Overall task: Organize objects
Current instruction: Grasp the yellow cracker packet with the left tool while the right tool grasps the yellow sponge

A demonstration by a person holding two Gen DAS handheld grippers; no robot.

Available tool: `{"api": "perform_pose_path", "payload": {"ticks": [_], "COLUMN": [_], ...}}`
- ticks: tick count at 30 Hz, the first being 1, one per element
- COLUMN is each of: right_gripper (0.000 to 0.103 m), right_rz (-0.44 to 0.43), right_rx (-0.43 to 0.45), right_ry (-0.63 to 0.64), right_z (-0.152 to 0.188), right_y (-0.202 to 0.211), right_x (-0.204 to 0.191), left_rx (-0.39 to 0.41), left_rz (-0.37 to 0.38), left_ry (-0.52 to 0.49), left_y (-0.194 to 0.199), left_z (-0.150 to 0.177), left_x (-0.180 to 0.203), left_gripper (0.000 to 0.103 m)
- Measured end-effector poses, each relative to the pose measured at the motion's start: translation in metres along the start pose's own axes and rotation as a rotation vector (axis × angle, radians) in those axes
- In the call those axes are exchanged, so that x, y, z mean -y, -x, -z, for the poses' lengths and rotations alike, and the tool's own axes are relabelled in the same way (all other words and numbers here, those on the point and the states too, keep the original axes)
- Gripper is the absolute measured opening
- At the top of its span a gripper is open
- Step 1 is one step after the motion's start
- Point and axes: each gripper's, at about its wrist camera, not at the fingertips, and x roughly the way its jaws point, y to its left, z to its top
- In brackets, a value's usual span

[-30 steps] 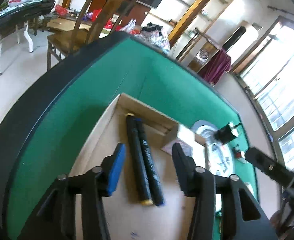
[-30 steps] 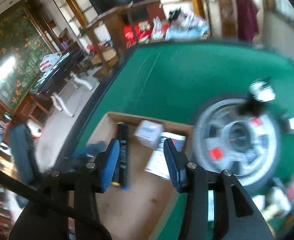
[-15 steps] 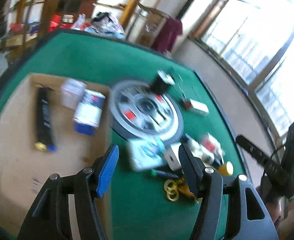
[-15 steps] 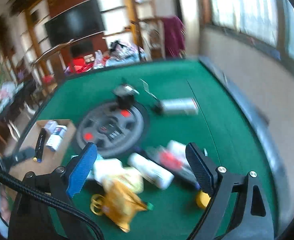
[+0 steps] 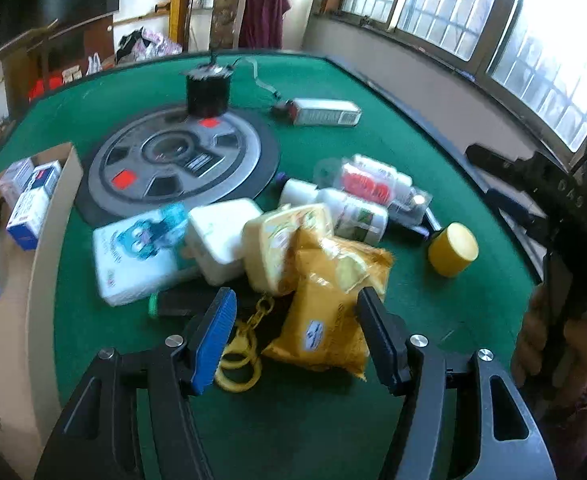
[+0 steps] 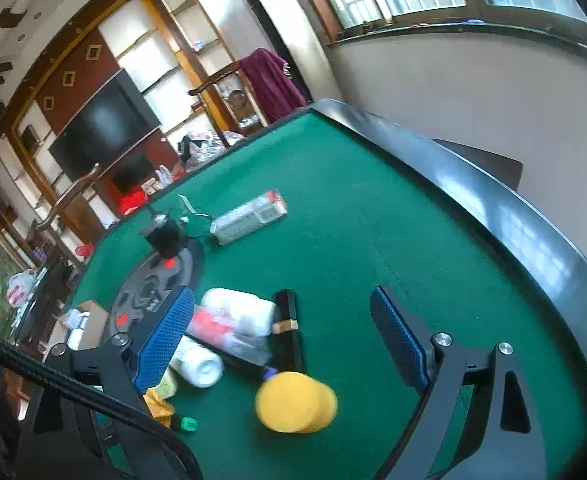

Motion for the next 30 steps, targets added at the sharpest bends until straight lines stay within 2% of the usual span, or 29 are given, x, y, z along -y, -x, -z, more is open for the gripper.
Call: {"api": "perform_pose_path", "payload": {"ticks": [8, 17, 18, 19, 20, 23, 26, 30], "right_gripper": [0.090, 0.090, 0.090, 0.090, 0.090, 0.090, 0.090, 0.090], "right_rz": [-0.043, -0.010, -0.008, -0.007, -0.005, -0.005, -0.016, -0.064], "right_rx": [-0.015, -0.019, -0.022, -0.026, -0.033, -0.058, -0.074, -0.107], "right_ry": [-0.055, -0.059, -0.057, -0.056, -0.056, -0.065, -0.084, -0.069], "right_z": [-0.001, 0.001, 0.001, 0.001, 0.002, 0.002, 0.003, 0.005], "right_y": [0.000, -0.004, -0.005, -0.006, -0.008, -0.013, -0.015, -0.012], "right_x": [0.011, 0.014, 0.014, 0.015, 0.015, 0.019, 0.023, 0.022], "left_rx": [0.004, -0.013, 0.001, 0.012, 0.012, 0.005, 0.034, 0.080], "left_rz": [-0.039, -0.038, -0.049, -0.063, -0.063, -0.021, 0.006, 0.077], "left_ry": [-0.077, -0.151, -0.161, -0.182, -0.196, -0.180, -0.146, -0.069], "left_y": [-0.016, -0.030, -0.031, -0.030, -0.030, -0.025, -0.011, 0.021], "left_z": [-0.005, 0.002, 0.004, 0.005, 0.006, 0.009, 0.013, 0.018], "left_x": [0.030, 0.062, 0.064, 0.066, 0.068, 0.067, 0.062, 0.044], "left_gripper": [0.058, 0.057, 0.051, 0.040, 0.038, 0.037, 0.037, 0.037]}}
